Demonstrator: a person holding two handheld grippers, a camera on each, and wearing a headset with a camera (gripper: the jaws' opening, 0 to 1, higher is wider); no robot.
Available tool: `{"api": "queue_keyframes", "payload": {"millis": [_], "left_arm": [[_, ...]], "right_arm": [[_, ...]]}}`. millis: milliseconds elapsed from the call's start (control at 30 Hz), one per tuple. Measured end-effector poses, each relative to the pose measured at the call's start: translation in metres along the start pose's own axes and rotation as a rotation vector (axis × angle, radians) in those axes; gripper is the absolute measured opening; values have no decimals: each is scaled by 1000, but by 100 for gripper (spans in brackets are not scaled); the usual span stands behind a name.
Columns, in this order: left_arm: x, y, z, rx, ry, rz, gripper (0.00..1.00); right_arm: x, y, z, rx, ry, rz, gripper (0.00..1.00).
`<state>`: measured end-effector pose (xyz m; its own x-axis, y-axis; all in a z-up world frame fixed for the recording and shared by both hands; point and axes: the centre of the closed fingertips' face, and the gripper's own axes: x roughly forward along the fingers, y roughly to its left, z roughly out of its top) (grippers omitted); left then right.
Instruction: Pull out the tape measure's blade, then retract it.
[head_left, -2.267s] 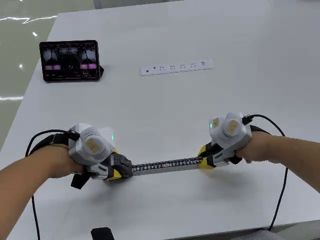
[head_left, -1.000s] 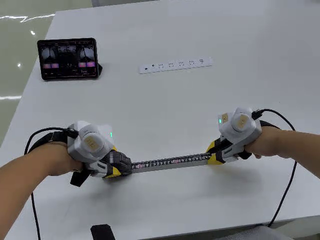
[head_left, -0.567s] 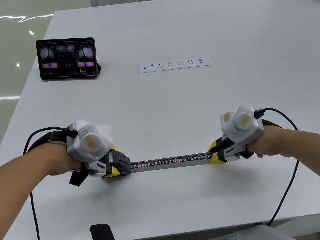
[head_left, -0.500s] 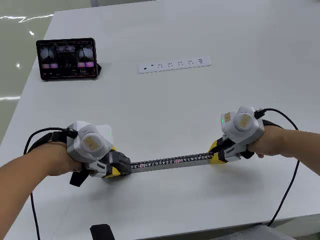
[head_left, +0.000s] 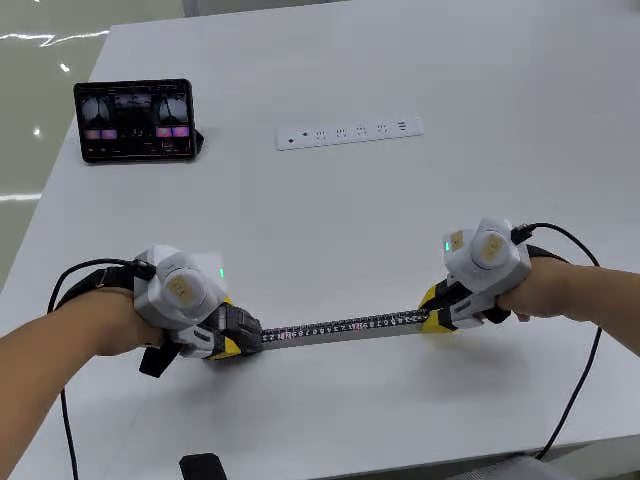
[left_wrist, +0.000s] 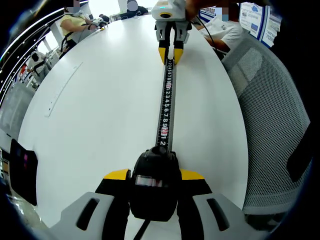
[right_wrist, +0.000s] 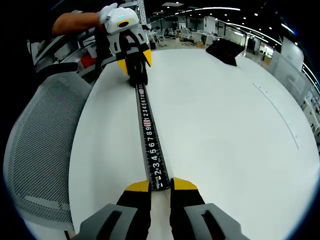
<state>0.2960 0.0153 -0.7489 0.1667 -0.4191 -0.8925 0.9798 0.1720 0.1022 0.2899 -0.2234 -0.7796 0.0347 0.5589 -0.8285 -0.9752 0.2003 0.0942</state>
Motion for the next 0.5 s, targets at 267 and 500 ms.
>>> {"api": "queue_keyframes", "payload": {"millis": [267,500], "left_arm": [[1,2,0,-20,-49,-5,33],[2,2,1,-2,-37,5,33]], "right_arm": [[2,1,0,-50,33,-9,11],[3,1,0,-112,74,2,12]]}}
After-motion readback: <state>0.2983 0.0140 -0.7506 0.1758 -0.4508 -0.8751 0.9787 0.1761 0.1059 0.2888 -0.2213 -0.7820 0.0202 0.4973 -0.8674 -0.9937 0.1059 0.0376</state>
